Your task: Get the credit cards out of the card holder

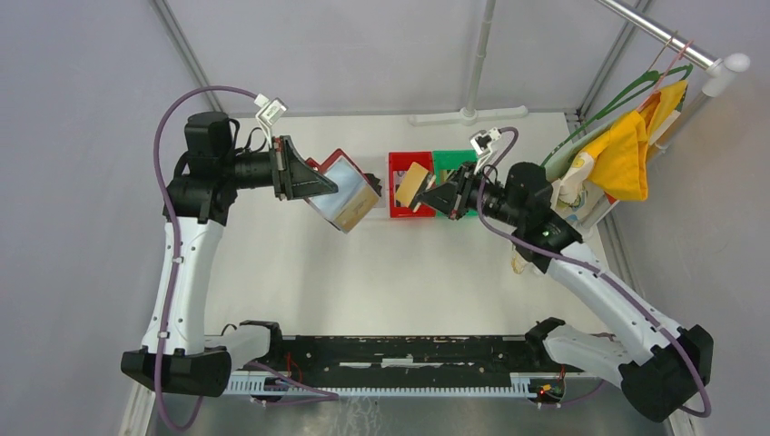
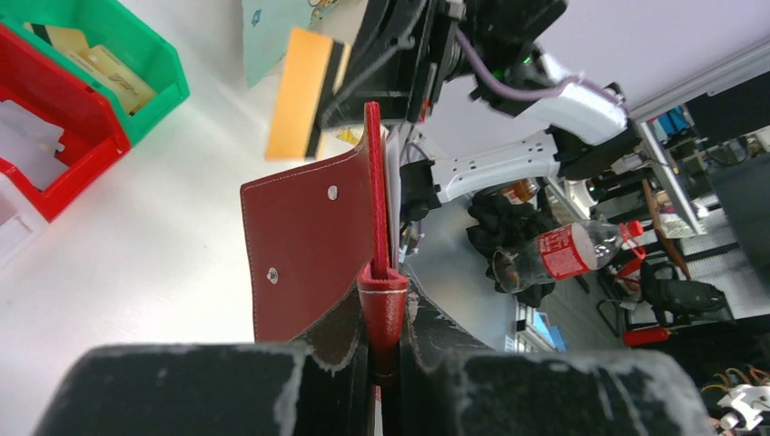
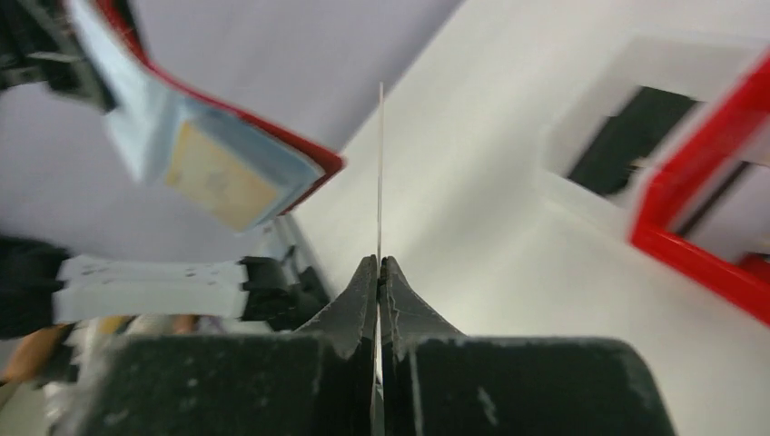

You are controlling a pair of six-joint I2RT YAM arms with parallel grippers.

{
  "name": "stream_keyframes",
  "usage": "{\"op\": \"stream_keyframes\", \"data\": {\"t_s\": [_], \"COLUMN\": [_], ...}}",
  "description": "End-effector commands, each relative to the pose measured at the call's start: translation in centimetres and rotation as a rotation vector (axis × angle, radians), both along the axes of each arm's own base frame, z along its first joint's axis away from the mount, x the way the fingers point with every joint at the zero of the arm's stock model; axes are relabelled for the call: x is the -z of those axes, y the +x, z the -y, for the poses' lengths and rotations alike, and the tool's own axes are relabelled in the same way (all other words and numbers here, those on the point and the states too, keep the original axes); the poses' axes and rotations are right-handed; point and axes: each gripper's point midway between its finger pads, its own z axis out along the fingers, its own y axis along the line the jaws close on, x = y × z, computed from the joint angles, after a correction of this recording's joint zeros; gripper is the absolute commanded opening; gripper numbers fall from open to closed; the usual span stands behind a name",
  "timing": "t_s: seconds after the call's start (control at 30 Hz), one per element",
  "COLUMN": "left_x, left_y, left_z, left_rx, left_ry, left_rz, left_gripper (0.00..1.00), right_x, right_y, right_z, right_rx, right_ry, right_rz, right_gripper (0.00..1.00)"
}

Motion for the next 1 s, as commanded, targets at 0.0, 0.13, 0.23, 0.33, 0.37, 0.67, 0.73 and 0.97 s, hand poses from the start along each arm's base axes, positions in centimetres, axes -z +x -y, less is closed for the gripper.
{"op": "stream_keyframes", "data": {"t_s": [0.0,0.13,0.23,0.33,0.37,0.67,0.73,0.97], "left_x": [-0.8,-0.7,-0.6,-0.6,-0.6,-0.2,-0.3,-0.3], "left_y": [-0.6,-1.0,-1.5,-1.8,-1.8,-2.0,-2.1,-2.2], "left_z": [-0.3,-0.4,-0.5,-0.6,-0.6,-0.6,-0.6,-0.6], "left_rx": [0.01,0.007,0.011,0.014,0.013,0.022,0.023,0.027], "left_ry": [0.028,0.045,0.053,0.057,0.058,0.06,0.059,0.057], "left_rz": [0.129,0.167,0.185,0.195,0.195,0.189,0.191,0.19], "left_gripper": [0.02,0.02,0.02,0.02,0.02,0.02,0.02,0.02], "right_x": [6.3,8.7,9.6,10.7,11.1,14.2,15.0,19.2], "right_y": [3.1,6.3,8.5,10.7,11.3,16.9,17.7,19.9], "right_z": [5.4,8.6,10.0,10.2,10.4,11.8,12.0,12.0], "right_rx": [0.191,0.368,0.468,0.512,0.529,0.62,0.617,0.535], "right_ry": [-0.477,-0.673,-0.763,-0.832,-0.863,-1.127,-1.165,-1.178], "right_rz": [-0.036,-0.064,-0.081,-0.095,-0.104,-0.126,-0.137,-0.222], "right_gripper": [0.0,0.0,0.0,0.0,0.0,0.0,0.0,0.0]}}
